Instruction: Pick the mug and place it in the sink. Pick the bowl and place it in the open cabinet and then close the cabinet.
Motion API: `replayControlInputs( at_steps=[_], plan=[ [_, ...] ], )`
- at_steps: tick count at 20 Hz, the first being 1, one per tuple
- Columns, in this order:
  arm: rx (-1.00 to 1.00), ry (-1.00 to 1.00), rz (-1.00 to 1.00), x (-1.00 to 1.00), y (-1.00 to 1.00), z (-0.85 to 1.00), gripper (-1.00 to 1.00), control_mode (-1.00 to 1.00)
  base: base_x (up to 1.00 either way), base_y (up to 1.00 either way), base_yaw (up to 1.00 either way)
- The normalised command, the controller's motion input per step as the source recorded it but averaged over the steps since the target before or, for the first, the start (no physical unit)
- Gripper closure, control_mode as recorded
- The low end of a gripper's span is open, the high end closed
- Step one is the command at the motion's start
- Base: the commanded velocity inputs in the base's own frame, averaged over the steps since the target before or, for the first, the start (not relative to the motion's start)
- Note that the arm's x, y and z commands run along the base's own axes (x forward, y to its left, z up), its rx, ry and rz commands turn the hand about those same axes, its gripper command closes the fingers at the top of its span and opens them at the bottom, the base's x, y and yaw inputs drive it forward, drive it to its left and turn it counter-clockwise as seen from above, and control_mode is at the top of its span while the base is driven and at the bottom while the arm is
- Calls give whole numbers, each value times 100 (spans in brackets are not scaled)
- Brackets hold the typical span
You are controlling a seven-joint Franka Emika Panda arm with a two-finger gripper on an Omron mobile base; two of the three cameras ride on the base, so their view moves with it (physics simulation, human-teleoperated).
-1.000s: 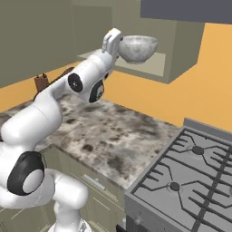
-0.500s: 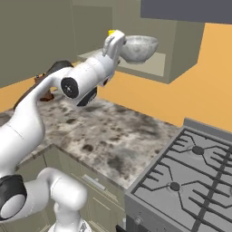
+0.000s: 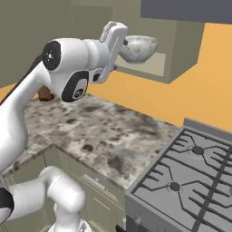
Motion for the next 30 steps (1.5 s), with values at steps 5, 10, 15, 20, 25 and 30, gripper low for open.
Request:
replayControlInputs(
  at_steps=[5,10,15,20,25,30],
  plan=[
    [0,4,0,-90,0,-17,-100,-100,0,0,0],
    [0,-2,0,-100,9,-47,-100,-100,0,0,0],
    [-1,-4,0,-60,27,-22,-100,-100,0,0,0],
    [-5,-9,2,-39,54,-5,-100,-100,0,0,0],
    [-1,0,3,-27,76,-6,-100,-100,0,0,0],
    [0,0,1,-39,78,0,-100,-100,0,0,0]
  ],
)
